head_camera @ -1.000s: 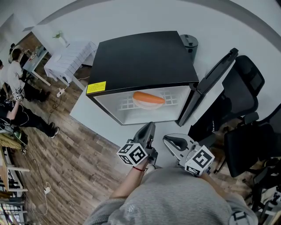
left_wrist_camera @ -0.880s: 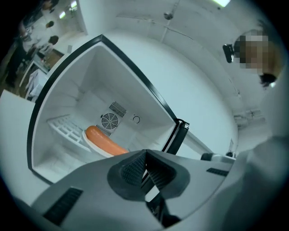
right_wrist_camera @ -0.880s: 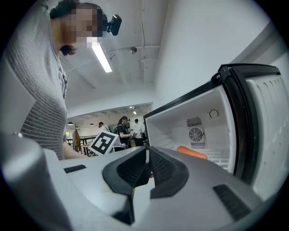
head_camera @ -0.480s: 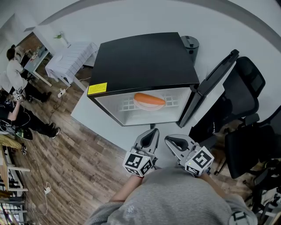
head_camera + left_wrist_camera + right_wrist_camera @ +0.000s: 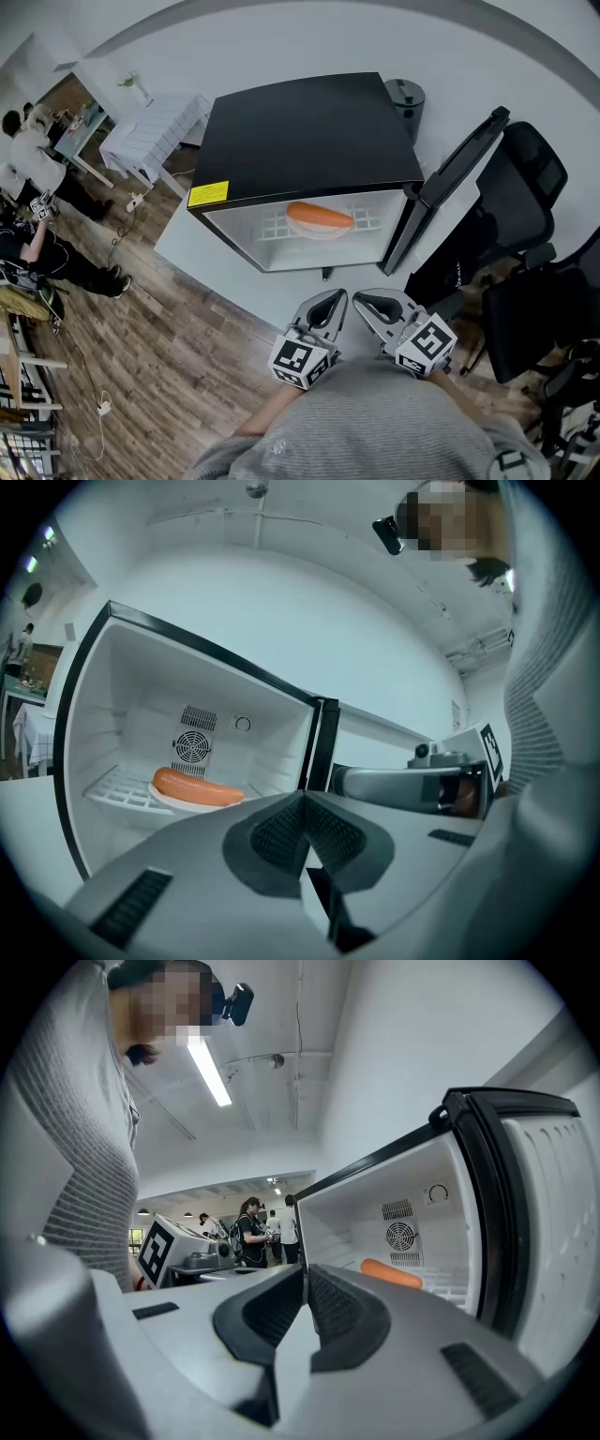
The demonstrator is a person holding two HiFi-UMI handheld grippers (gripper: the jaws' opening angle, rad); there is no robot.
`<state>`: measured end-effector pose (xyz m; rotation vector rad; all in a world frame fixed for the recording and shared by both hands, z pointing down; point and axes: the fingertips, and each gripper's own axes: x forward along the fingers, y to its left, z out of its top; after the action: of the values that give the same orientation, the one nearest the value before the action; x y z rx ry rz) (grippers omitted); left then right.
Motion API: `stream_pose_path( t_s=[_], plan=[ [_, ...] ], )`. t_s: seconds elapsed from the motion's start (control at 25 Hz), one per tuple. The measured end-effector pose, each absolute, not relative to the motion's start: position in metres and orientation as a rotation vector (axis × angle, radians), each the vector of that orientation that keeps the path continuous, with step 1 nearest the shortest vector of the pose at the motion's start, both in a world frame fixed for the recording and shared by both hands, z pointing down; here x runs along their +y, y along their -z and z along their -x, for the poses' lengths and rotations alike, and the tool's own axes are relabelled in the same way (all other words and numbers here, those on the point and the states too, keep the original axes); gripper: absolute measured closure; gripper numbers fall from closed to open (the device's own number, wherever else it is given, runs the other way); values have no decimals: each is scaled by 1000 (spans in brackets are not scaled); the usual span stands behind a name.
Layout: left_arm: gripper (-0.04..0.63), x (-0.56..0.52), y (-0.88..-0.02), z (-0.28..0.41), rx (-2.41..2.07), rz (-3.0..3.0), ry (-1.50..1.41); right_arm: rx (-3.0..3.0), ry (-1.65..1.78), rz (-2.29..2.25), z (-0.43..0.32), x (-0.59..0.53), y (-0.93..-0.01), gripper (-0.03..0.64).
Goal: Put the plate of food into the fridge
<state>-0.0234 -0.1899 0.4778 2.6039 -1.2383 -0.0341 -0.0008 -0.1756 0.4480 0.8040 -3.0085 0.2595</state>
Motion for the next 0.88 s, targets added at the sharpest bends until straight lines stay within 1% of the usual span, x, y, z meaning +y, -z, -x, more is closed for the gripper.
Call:
stream_pose_path(
  t_s=[0.2,0.88],
  plan=[
    [584,-188,-477,14,-1219,-2621,16,-3006,-249,-792,1,-175,-450,600],
    [584,-194,-479,18,-1260,-2591,1,-2951,-192,-796,-8,-175,-459,601]
  ],
)
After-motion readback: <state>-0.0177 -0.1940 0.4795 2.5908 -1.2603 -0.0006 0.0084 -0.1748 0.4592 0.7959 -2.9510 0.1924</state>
